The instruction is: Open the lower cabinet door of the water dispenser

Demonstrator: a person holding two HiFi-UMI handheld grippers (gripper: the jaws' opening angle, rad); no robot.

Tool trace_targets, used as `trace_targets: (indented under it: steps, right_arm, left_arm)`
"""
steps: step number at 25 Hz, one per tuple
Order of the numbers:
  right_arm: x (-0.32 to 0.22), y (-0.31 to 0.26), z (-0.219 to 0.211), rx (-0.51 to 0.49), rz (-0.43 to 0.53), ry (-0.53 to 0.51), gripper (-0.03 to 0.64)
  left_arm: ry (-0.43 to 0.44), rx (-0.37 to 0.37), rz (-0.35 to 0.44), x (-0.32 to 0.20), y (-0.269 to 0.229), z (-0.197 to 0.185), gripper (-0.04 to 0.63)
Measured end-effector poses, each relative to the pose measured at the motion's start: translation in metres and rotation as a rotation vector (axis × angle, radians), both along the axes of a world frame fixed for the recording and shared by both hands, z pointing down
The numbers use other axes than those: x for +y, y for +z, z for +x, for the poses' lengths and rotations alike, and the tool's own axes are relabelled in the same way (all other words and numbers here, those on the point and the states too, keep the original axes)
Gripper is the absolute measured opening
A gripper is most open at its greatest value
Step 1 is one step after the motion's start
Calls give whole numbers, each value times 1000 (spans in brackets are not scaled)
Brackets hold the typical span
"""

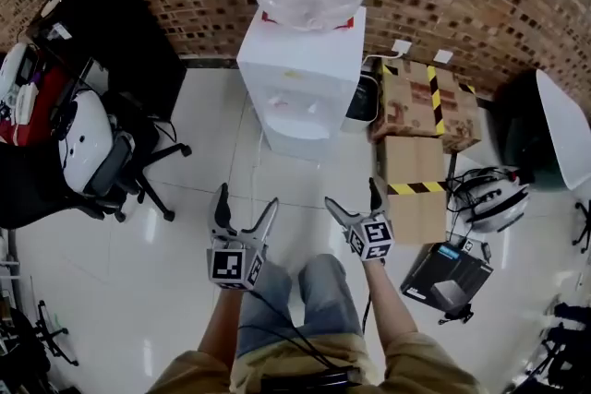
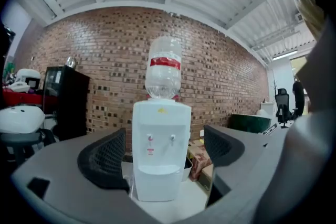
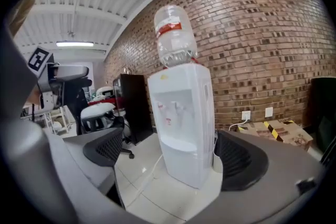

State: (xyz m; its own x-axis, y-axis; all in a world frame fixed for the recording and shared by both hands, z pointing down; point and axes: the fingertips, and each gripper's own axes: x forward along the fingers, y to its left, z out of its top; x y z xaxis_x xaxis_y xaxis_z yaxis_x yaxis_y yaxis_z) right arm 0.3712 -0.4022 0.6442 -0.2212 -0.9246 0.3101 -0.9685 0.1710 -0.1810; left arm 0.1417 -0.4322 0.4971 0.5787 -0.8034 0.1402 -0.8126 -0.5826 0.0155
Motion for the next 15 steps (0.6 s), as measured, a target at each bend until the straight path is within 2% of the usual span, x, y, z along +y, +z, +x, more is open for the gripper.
trace_targets:
  steps: [4,8,10,13,15]
  right_arm:
    - [-75,129,24,34,-14,24,586]
    - [-145,230,49,65,-3,46,586]
    - [-176,269,58,77,-1,68,577]
    - [-219,309,60,132,-6,36,575]
    - [-241,320,58,120,-3,9,567]
  left_arm:
    - [36,1,9,-45,105,4,448]
    - [84,-2,40,-76,192,10,448]
    - [109,-15,35,-86,228,10,444]
    - [113,-18,47,-93,264,7,443]
    - [114,-19,65,-94,276,7,436]
